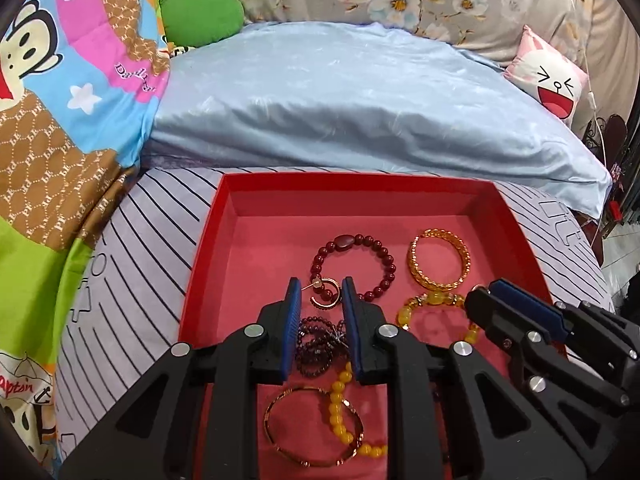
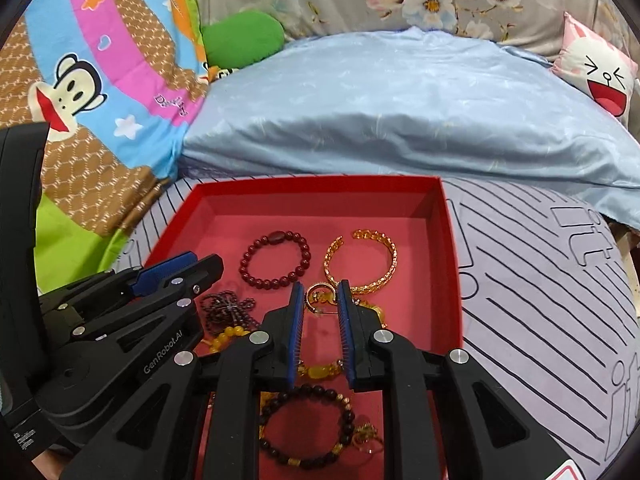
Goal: Organize jewelry
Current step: 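Lower the earrings into the tray and open both tools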
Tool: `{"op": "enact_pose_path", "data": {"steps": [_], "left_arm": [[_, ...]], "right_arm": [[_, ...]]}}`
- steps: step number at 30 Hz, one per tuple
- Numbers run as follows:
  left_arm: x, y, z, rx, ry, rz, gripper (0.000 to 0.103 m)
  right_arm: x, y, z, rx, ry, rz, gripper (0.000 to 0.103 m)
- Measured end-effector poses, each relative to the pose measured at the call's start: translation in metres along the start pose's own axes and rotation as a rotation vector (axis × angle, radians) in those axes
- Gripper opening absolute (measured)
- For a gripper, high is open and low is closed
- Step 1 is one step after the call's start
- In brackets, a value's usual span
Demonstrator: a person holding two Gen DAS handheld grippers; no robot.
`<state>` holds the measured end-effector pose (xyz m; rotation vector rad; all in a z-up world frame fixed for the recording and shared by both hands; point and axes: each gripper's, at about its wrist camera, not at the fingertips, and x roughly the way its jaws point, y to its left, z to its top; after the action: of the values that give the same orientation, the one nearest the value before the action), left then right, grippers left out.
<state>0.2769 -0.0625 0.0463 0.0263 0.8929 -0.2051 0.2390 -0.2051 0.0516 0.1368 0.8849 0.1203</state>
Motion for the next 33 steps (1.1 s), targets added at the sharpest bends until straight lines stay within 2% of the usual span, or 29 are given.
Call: {"op": "enact_pose_path", "data": {"steps": [17,24,33], "left_arm": [[0.013,-0.001,0.002,-0.009,0.030,0.003,0.021],[0.012,0.000,0.001,-0.011,0.029,0.013,0.032],[0.010,-0.001,0.001,-0.006,0.026,0.013,0.032]], "right_arm": [[0.013,0.000,-0.004,0.009,0.020,-0.008,0.018],[0.013,0.000,-0.004,0.011,0.019,-0.007,0.018],[0.012,0.000,-0.006,0.011,0.021,-0.009,0.018]]}}
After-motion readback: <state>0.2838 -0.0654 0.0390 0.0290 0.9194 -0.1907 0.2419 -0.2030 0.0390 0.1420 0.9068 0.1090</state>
